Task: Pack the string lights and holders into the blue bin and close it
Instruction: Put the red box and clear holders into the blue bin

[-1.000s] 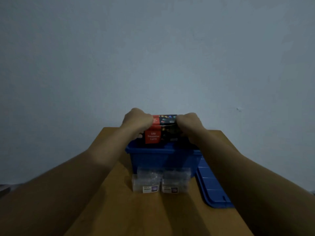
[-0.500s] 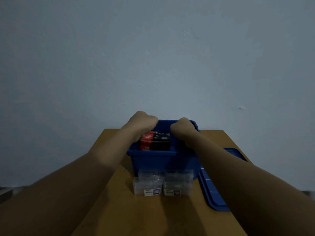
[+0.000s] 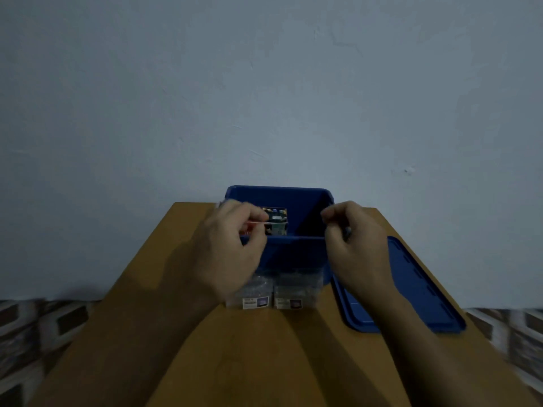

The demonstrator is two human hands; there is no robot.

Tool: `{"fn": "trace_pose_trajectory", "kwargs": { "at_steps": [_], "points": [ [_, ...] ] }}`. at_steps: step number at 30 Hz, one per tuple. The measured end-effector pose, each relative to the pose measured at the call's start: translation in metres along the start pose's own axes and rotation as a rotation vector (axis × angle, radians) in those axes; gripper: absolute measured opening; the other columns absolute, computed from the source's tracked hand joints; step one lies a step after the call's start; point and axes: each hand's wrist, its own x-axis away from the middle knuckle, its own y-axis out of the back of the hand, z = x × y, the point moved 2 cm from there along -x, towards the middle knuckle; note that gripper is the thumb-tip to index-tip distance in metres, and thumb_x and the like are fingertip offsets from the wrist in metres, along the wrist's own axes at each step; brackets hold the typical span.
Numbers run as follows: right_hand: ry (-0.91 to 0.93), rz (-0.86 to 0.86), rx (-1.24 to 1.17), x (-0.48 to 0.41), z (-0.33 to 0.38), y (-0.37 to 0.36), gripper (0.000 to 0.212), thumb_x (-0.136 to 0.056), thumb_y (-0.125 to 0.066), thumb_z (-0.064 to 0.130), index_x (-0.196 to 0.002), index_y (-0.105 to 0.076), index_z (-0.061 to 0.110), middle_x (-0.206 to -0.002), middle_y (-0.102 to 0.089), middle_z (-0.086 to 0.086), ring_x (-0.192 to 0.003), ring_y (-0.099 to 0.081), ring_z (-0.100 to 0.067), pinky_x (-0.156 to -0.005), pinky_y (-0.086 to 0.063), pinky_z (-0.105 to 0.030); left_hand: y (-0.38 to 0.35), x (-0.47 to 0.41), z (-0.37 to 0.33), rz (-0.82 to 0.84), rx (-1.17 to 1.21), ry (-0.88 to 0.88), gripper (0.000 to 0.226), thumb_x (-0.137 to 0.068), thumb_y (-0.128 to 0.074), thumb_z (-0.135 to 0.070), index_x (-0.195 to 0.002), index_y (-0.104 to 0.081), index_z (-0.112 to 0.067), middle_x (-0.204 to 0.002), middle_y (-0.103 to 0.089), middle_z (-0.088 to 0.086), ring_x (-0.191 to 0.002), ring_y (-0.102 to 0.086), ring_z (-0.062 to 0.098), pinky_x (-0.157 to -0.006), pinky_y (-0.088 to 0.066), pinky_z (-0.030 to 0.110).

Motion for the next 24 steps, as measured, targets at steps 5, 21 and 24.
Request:
{"fn": "trace_pose_trajectory", "kwargs": {
  "at_steps": [5, 21, 24],
  "points": [
    [-0.027, 0.128, 0.091, 0.052, -0.027, -0.007, 0.021, -0.093, -0.061, 0.007, -0.103, -0.062, 0.024, -0.096, -0.058, 0.011, -0.087, -0.055, 0.003, -0.071, -0.04, -0.004, -0.023, 0.05, 0.0, 0.169, -0.134, 0.008, 0.027, -0.098, -0.057, -0.025, -0.123, -0.068, -0.026, -0.108, -0.054, -0.011, -0.1, -0.049, 0.002, -0.082, -0.045, 0.015],
    [-0.001, 0.275, 0.332, 0.093, -0.056, -0.021, 0.012, -0.095, -0.062, 0.017, -0.103, -0.055, 0.022, -0.104, -0.042, 0.014, -0.082, -0.045, -0.006, -0.061, -0.031, -0.01, -0.065, 0.093, -0.002, 0.349, -0.59, -0.119, 0.03, -0.084, -0.063, -0.028, -0.111, -0.072, -0.022, -0.11, -0.065, -0.003, -0.098, -0.057, 0.021, -0.073, -0.05, 0.038],
    [-0.012, 0.283, 0.334, 0.094, -0.06, -0.016, 0.015, -0.094, -0.065, 0.016, -0.099, -0.053, 0.024, -0.098, -0.043, 0.015, -0.078, -0.047, -0.007, -0.059, -0.031, -0.011, -0.067, 0.094, -0.006, 0.382, -0.518, -0.088, 0.036, -0.093, -0.045, -0.032, -0.12, -0.066, -0.025, -0.122, -0.06, -0.005, -0.107, -0.052, 0.018, -0.081, -0.048, 0.036]
  ]
}}
